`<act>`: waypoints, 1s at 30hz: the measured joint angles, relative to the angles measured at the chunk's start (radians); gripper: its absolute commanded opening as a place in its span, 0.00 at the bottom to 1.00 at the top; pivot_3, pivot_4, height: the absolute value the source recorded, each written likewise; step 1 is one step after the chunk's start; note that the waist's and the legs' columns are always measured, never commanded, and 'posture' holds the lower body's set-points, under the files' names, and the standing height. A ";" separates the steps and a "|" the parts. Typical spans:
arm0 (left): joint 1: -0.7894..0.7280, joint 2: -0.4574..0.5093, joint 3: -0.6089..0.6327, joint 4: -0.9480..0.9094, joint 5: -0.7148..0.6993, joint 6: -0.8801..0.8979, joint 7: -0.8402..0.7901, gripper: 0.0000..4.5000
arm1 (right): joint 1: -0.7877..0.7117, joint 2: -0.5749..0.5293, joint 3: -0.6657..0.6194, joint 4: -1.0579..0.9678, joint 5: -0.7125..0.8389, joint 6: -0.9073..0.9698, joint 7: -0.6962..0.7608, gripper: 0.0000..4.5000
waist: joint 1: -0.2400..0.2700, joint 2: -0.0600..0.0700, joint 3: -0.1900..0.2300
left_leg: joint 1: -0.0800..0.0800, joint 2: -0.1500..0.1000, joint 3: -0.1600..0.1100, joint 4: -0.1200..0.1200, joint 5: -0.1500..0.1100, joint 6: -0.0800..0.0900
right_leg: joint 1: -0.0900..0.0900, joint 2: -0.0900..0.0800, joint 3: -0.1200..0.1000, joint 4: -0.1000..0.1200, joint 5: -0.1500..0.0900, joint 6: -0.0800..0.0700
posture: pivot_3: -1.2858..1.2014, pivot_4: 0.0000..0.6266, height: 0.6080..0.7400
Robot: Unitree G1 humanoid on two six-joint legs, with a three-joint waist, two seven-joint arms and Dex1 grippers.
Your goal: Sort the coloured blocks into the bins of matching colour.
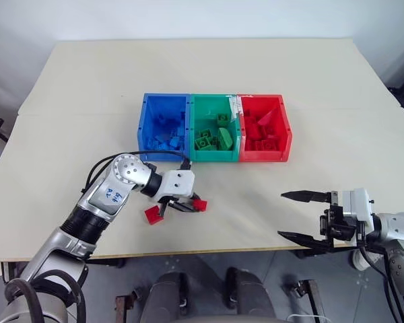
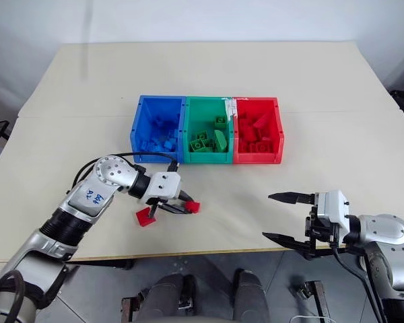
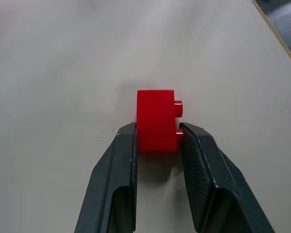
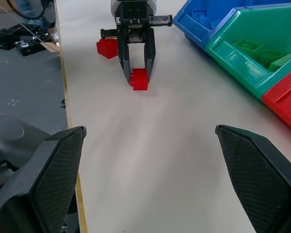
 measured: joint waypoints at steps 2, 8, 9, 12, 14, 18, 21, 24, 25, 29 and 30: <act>-0.013 -0.058 0.035 -0.002 -0.053 0.038 0.016 0.21 | -0.001 0.000 -0.001 0.000 0.000 0.000 -0.010 1.00 | 0.007 0.000 0.000 | 0.000 0.000 0.000 0.001 0.000 0.000 | 0.000 0.000 0.000 0.000 0.000 0.001 | 0.52 0.24 1.00; -0.173 -0.219 0.135 0.039 -0.124 0.179 0.152 0.21 | 0.031 0.003 -0.085 -0.008 0.024 0.022 -0.088 1.00 | 0.016 0.000 0.000 | -0.002 -0.001 -0.002 0.006 -0.001 0.002 | 0.003 0.000 0.000 0.001 0.001 0.002 | 0.52 0.24 1.00; -0.198 -0.249 0.137 0.061 -0.122 0.182 0.180 0.21 | 0.042 0.006 -0.104 -0.011 0.032 0.028 -0.107 1.00 | 0.015 0.000 0.000 | -0.001 -0.001 -0.002 0.007 -0.001 0.002 | 0.003 0.000 0.000 0.000 0.001 0.002 | 0.52 0.24 1.00; -0.310 -0.355 0.135 0.227 -0.068 0.144 0.297 0.21 | 0.087 0.047 -0.179 -0.048 0.058 0.053 -0.201 1.00 | 0.022 -0.001 0.000 | -0.002 -0.001 -0.003 0.008 -0.001 0.003 | 0.003 0.000 0.000 -0.002 0.001 0.003 | 0.52 0.24 1.00; -0.386 -0.410 0.128 0.331 -0.024 0.107 0.368 0.21 | 0.109 0.068 -0.227 -0.073 0.067 0.067 -0.262 1.00 | 0.022 -0.001 0.000 | -0.002 -0.001 -0.002 0.008 -0.001 0.003 | 0.003 0.000 0.000 -0.003 0.002 0.003 | 0.52 0.24 1.00; -0.535 -0.499 0.128 0.593 0.061 -0.016 0.532 0.21 | 0.152 0.122 -0.305 -0.122 0.074 0.078 -0.395 1.00 | 0.022 -0.001 0.000 | -0.003 -0.001 -0.002 0.008 -0.002 0.003 | 0.002 -0.001 0.000 -0.004 0.002 0.003 | 0.52 0.24 1.00; -0.601 -0.538 0.129 0.752 0.104 -0.088 0.614 0.21 | 0.177 0.150 -0.321 -0.165 0.074 0.094 -0.457 1.00 | 0.016 -0.001 0.000 | -0.003 -0.001 -0.001 0.006 -0.003 0.003 | 0.001 -0.001 0.000 -0.005 0.002 0.003 | 0.52 0.24 1.00; -0.639 -0.565 0.140 0.884 0.123 -0.139 0.656 0.28 | 0.192 0.159 -0.326 -0.207 0.076 0.108 -0.499 1.00 | 0.010 -0.001 0.000 | -0.003 -0.001 0.000 0.006 -0.003 0.004 | 0.000 0.000 0.001 -0.005 0.002 0.003 | 0.52 0.24 1.00; -0.646 -0.571 0.155 0.919 0.121 -0.151 0.661 0.36 | 0.192 0.166 -0.326 -0.222 0.077 0.112 -0.514 1.00 | 0.010 -0.001 0.000 | -0.003 0.000 0.001 0.006 -0.003 0.004 | -0.001 0.000 0.001 -0.004 0.002 0.003 | 0.52 0.24 1.00; -0.662 -0.581 0.190 0.978 0.119 -0.186 0.640 0.63 | 0.180 0.178 -0.315 -0.258 0.078 0.116 -0.548 1.00 | 0.012 -0.001 0.000 | -0.003 -0.001 0.001 0.006 -0.003 0.004 | -0.001 -0.001 0.001 -0.005 0.002 0.003 | 0.52 0.24 1.00; -0.662 -0.583 0.196 0.980 0.119 -0.198 0.630 0.70 | 0.168 0.178 -0.303 -0.259 0.078 0.118 -0.553 1.00 | 0.012 -0.001 0.000 | -0.003 -0.001 0.001 0.006 -0.004 0.004 | 0.000 -0.001 0.001 -0.005 0.002 0.003 | 0.52 0.24 1.00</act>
